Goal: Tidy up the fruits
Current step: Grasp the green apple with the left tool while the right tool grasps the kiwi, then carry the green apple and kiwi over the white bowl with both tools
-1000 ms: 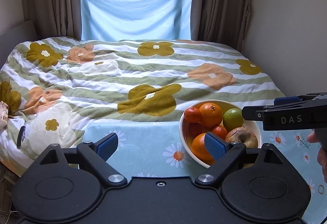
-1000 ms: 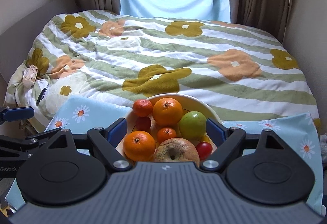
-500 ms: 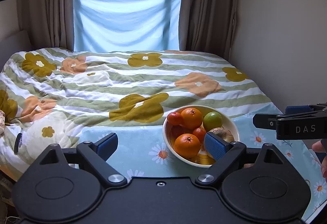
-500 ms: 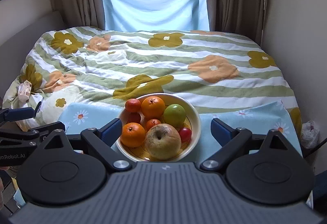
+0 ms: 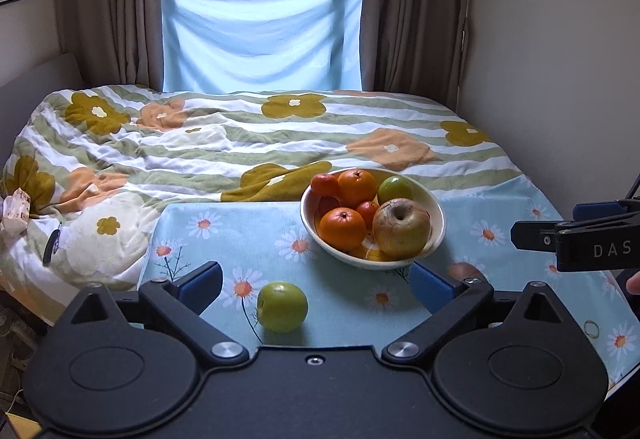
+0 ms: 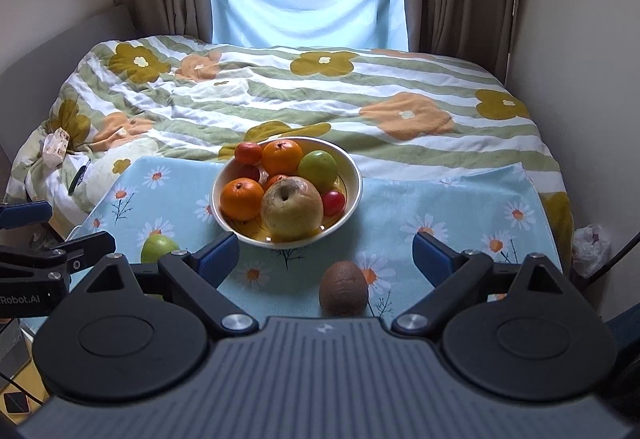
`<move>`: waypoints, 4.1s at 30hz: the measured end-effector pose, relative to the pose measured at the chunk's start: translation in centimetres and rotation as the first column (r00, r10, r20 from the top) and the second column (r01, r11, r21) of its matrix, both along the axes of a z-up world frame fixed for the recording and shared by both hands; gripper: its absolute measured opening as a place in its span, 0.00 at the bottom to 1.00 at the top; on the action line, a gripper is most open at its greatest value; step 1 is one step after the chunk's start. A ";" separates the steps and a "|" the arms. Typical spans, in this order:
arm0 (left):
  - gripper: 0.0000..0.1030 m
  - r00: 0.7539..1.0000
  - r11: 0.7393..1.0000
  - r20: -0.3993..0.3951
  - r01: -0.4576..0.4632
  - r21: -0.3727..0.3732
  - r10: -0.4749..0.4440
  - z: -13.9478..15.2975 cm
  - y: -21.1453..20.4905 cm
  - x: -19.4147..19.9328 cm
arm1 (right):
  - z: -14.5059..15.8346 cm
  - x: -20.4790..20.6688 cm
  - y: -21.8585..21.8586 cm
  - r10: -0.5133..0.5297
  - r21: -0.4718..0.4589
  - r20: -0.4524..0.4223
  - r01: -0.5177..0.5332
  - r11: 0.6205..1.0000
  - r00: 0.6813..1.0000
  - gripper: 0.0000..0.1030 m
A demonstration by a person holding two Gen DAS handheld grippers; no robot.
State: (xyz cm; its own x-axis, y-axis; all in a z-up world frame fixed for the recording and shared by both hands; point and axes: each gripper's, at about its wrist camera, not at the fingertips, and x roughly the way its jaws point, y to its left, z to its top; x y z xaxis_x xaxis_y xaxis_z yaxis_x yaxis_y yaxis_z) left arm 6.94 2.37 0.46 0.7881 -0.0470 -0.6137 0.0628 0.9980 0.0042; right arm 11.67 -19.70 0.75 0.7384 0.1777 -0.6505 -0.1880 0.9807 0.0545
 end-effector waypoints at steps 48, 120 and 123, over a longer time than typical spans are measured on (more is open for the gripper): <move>0.54 0.986 0.990 -0.153 -0.042 0.137 0.063 -12.1 0.5 6.5 | -13.1 6.2 -0.6 0.010 0.033 -0.108 -0.007 0.999 0.994 0.88; 0.54 0.972 0.976 -0.095 0.219 0.016 -0.217 -3.0 -1.7 18.0 | -1.3 13.9 2.5 -0.127 0.072 -0.066 0.131 0.989 0.990 0.59; 0.54 0.965 0.969 -0.111 0.244 0.036 -0.239 -3.9 -2.2 19.2 | -1.6 14.7 2.4 -0.136 0.068 -0.068 0.141 0.988 0.988 0.59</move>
